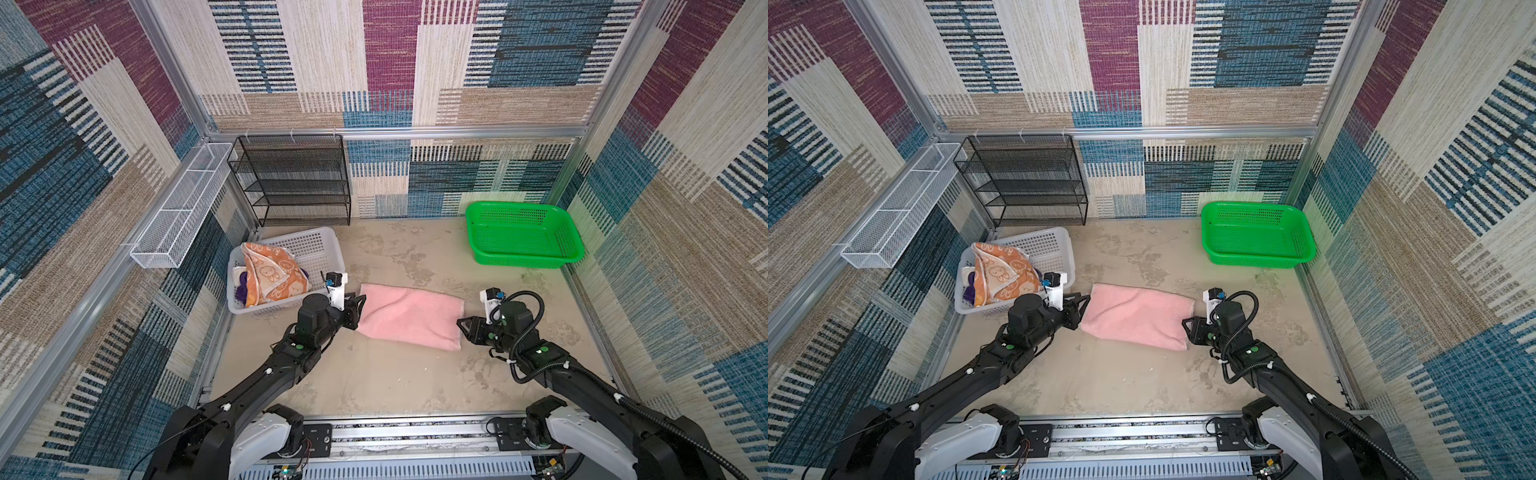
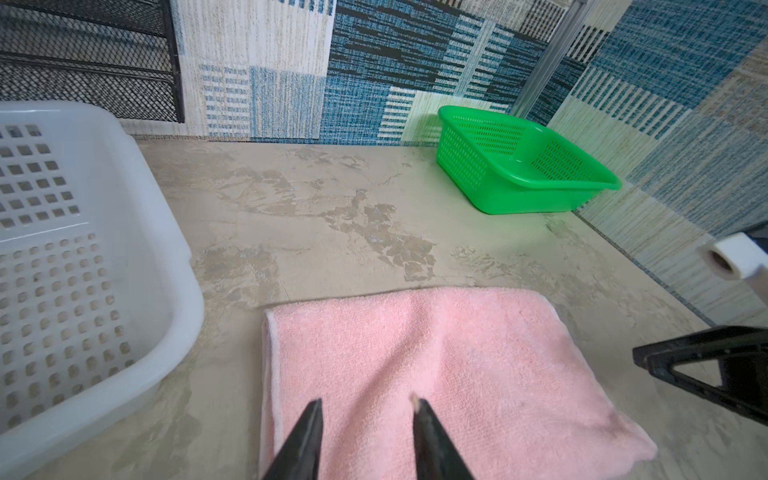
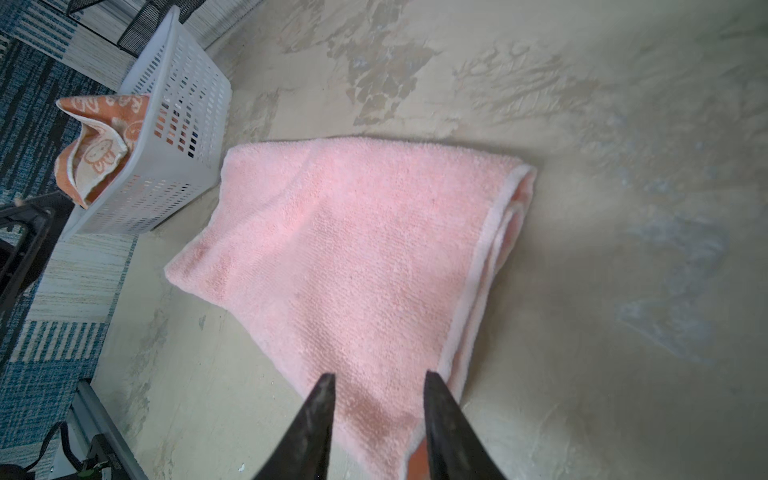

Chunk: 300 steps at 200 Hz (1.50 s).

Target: Fold and stack the towels

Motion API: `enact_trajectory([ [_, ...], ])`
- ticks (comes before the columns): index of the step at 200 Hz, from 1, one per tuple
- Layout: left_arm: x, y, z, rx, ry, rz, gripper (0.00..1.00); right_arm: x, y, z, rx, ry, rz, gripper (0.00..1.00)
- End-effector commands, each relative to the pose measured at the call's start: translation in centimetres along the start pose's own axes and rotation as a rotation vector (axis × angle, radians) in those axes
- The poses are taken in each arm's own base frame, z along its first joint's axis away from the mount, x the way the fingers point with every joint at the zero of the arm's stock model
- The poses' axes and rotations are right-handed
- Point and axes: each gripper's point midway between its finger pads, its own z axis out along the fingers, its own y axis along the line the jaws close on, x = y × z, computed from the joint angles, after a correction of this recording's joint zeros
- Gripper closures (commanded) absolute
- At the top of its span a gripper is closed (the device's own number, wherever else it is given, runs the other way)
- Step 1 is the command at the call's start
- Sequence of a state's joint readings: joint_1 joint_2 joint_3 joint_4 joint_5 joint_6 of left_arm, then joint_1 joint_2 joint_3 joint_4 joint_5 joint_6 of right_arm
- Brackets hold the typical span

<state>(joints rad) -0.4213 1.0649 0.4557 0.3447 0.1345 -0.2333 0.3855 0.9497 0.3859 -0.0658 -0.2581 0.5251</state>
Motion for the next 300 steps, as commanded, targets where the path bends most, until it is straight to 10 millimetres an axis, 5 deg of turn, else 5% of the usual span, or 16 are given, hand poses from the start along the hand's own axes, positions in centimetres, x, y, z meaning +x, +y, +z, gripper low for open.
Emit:
enact_trajectory([
  [1,-0.8,-0.3,0.3,-0.001,0.002,0.004,0.6,-1.1,1.0,0.3,-0.024,-0.021,-0.016,0.61],
  [38,-0.3,-1.4,2.5,0.033,0.055,-0.001,0.61,-0.4,1.9,1.5,-0.074,0.024,-0.013,0.61],
  [84,3.0,-2.5,5.8,0.06,0.168,-0.057,0.64,2.1,2.1,2.1,-0.123,0.097,0.022,0.62],
  [151,9.9,1.8,8.2,-0.137,0.309,-0.148,0.68,6.5,-1.7,3.0,0.001,0.214,0.11,0.61],
  [203,11.0,5.0,7.5,-0.312,0.34,-0.063,0.68,7.9,-4.5,3.3,0.144,0.256,0.148,0.61],
  [246,10.3,5.2,7.5,-0.319,0.327,-0.036,0.68,7.2,-4.6,3.3,0.17,0.246,0.149,0.59],
  [300,10.3,4.4,7.6,-0.285,0.323,-0.045,0.68,2.0,-3.4,2.3,0.206,0.103,0.108,0.31],
])
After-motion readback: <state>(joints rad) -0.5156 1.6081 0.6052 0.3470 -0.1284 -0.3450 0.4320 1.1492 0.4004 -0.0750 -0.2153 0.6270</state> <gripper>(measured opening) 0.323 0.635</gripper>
